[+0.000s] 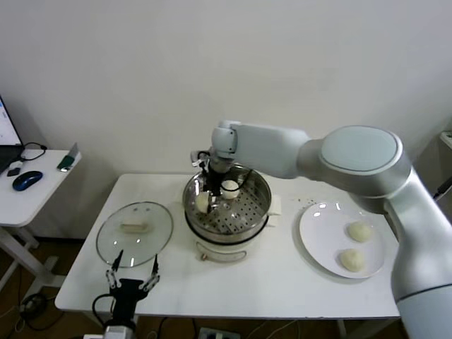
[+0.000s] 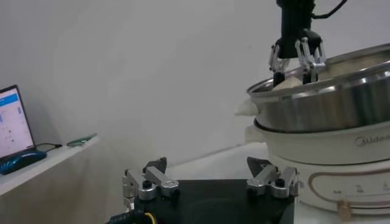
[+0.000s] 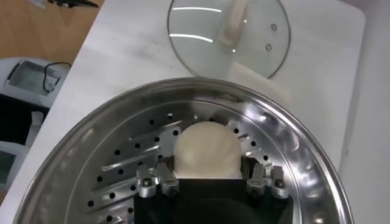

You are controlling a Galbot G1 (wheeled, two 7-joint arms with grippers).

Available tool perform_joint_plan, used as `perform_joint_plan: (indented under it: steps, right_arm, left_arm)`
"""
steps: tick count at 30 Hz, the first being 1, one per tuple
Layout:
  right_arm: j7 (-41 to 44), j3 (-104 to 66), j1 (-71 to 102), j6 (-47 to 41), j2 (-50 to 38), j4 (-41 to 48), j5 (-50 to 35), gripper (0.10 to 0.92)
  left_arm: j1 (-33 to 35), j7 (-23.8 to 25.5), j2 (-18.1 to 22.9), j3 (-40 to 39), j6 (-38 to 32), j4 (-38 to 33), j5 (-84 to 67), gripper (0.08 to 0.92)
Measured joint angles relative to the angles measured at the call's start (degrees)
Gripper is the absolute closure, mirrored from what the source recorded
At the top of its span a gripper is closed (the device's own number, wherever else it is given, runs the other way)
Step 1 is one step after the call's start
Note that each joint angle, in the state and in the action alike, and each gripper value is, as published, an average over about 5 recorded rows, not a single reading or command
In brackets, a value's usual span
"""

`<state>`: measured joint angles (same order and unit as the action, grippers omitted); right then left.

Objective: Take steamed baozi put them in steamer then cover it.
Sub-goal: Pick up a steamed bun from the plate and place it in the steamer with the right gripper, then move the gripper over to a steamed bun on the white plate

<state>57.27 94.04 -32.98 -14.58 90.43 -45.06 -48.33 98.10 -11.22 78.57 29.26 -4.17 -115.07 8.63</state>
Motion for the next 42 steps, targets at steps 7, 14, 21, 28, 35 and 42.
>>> perform_joint_plan:
  steps: [7, 14, 21, 28, 35, 42]
  right_arm:
    - [-0.1, 0.17, 0.6, 0.14, 0.09, -0.08, 0.78, 0.248]
    - [0.0, -0.48, -0.13, 0.14, -0.97, -1.21, 1.19, 0.203]
    - [0.63, -1.27, -3.61, 0.21, -5.64, -5.36, 1.72, 0.203]
    - [1.56, -0.98, -9.37, 0.54, -15.87, -14.06, 2.97, 0.203]
    - [2.74, -0.51, -12.66, 1.52, -28.68, -23.04, 7.52, 0.203]
    - [3.18, -0.71, -11.9, 2.82, -40.86, -28.97, 15.44, 0.203]
  left_arm:
    - [-0.15, -0.02, 0.0, -0.01, 0.08, 0.26, 0.0, 0.177]
    - [-0.13, -0.05, 0.0, 0.01, 0.2, 0.3, 0.0, 0.177]
    - [-0.14, -0.1, 0.0, 0.01, 0.4, 0.23, 0.05, 0.177]
    - [0.03, -0.15, -0.03, 0.31, 0.39, 0.35, 0.08, 0.177]
    - [0.56, -0.28, 0.3, 0.58, 0.58, -0.22, -0.04, 0.177]
    - [0.89, -0.38, 0.49, 1.35, 0.78, -0.56, -0.03, 0.177]
